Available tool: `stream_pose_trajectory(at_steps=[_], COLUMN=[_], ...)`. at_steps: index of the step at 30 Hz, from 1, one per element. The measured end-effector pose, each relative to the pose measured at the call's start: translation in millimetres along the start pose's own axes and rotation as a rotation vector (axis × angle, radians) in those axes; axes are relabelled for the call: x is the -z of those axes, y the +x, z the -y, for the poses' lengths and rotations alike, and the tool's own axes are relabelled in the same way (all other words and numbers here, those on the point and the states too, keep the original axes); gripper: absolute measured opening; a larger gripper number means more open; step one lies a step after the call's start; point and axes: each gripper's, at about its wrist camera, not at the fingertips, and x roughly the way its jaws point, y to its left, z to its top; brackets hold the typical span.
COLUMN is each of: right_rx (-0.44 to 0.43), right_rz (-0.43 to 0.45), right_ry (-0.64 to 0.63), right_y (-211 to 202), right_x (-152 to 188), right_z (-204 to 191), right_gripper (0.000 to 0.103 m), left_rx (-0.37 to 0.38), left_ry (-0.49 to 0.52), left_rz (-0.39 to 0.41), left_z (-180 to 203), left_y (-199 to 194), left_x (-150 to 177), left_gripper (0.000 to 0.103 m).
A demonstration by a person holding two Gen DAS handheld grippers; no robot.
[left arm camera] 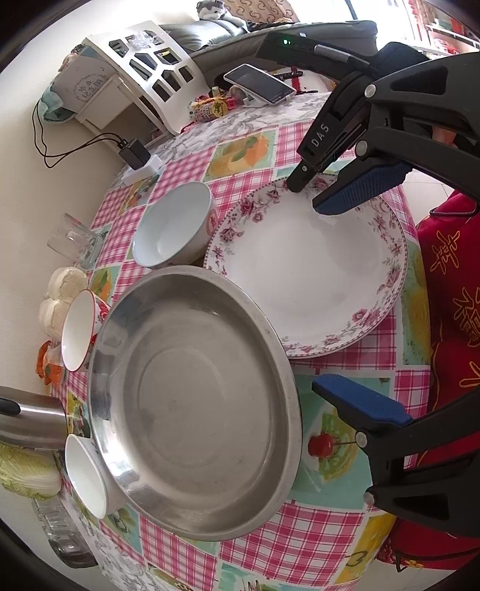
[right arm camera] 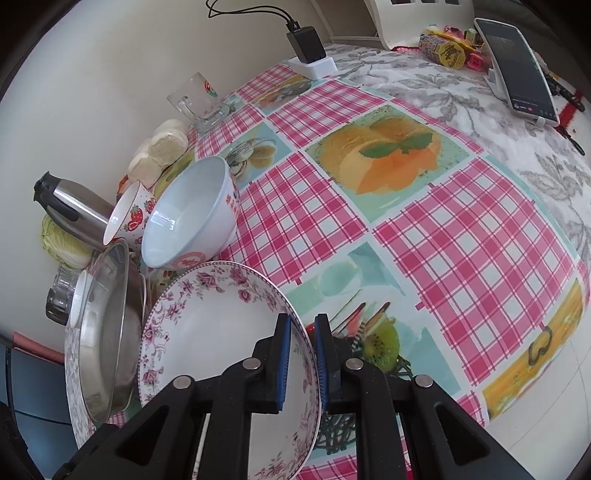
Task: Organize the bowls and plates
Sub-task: 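Lift the floral plate upward with the right tool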
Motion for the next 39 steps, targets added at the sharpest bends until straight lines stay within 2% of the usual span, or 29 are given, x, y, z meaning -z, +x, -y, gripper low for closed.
stream_pose_trajectory(at_steps=[4,9,11,14,19,30,33,35,37,39], right_rx=[-0.004,-0.008,-0.013,-0.027,-0.045,-0.099,-0.095,-0.095,-0.098,-0.094], right_rz=[-0.003,-0.002,-0.001,-0.005,-0.007,0.007,0.007,0.003,-0.003,-0.004], right_ry=[-0.002,-0.009,-0.009,-0.005,-0.009,-0.01,-0.021,-0.02,-0.009,-0.004], right_y=[1,3,3,6,11,21,20,20,19,18], right_x=[-1,-2,-2,-3,-3,-6,-6,-6,-6,-7], right_z=[0,1,2,4,4,7,7,8,11,13], right_gripper=[0.014,0.015,0.015,0.016,0.019,0.021,0.021,0.021,0.021,0.021], left_rx=[-0.034,-0.046,-0.043,-0.02,-0.033,-0.085,-0.122,-0.117,-0.085,-0.082], left_ry=[-0.017,-0.046,-0.064,-0.108,-0.125,-0.083,-0.079,-0.089,-0.095,-0.084], left_rz=[-0.027,-0.039,-0.048,-0.06,-0.046,0.004,0.014,0.016,0.008,0.007], left_z=[-5,-12,-15,-21,-28,-22,-22,-24,-25,-22], left_y=[13,25,31,38,44,48,49,50,50,49], left_x=[1,2,1,1,1,-2,-2,-2,-1,1], left_gripper=[0.078,0.076,0.07,0.066,0.055,0.052,0.038,0.026,0.021,0.021])
